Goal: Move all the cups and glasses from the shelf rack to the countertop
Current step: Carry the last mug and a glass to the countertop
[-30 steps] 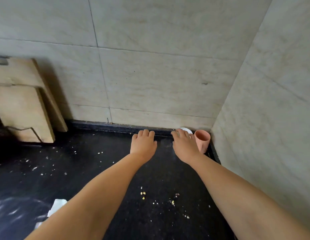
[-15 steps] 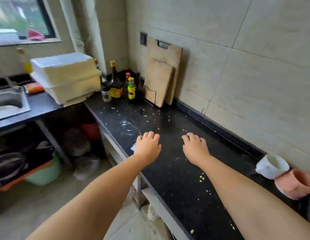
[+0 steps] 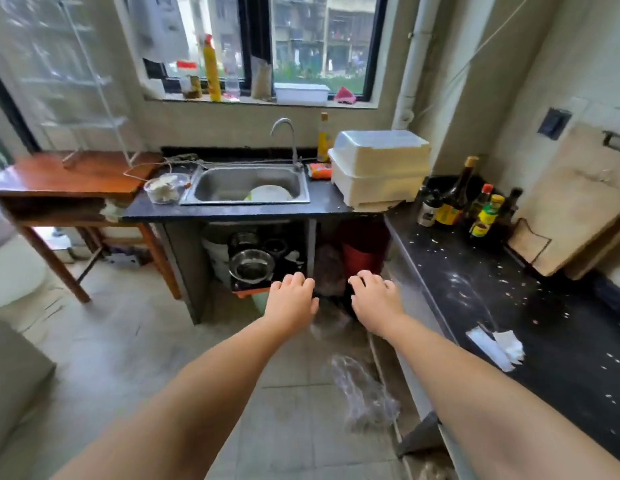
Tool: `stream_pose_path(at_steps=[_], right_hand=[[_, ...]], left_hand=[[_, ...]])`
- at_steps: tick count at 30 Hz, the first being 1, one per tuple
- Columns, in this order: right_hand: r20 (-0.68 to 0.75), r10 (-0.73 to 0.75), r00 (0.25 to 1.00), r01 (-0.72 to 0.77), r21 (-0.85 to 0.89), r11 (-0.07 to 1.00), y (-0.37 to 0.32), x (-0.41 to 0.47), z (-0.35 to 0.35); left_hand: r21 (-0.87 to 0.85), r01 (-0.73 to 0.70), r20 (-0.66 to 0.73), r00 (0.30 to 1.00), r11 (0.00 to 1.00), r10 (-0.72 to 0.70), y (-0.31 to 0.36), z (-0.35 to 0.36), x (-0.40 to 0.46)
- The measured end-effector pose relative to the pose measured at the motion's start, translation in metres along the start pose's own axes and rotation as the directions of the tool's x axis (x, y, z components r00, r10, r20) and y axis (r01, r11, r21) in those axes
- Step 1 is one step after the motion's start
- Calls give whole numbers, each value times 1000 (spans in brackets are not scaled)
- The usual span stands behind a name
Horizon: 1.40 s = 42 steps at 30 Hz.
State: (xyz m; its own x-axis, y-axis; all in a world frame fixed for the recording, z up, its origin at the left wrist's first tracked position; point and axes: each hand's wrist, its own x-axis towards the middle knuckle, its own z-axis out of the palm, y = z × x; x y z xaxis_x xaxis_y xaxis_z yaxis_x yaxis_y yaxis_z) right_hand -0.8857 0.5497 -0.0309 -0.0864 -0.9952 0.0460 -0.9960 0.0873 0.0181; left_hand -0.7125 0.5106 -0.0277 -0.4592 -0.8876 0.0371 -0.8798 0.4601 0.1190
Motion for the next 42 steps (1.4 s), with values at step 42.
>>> stream_pose_path(at_steps=[42], right_hand=[[-85,-456,886,464,142,874,-664,538,-42]], left_hand=[[-168,499,-177,833,850,-524,-748,-142,173]])
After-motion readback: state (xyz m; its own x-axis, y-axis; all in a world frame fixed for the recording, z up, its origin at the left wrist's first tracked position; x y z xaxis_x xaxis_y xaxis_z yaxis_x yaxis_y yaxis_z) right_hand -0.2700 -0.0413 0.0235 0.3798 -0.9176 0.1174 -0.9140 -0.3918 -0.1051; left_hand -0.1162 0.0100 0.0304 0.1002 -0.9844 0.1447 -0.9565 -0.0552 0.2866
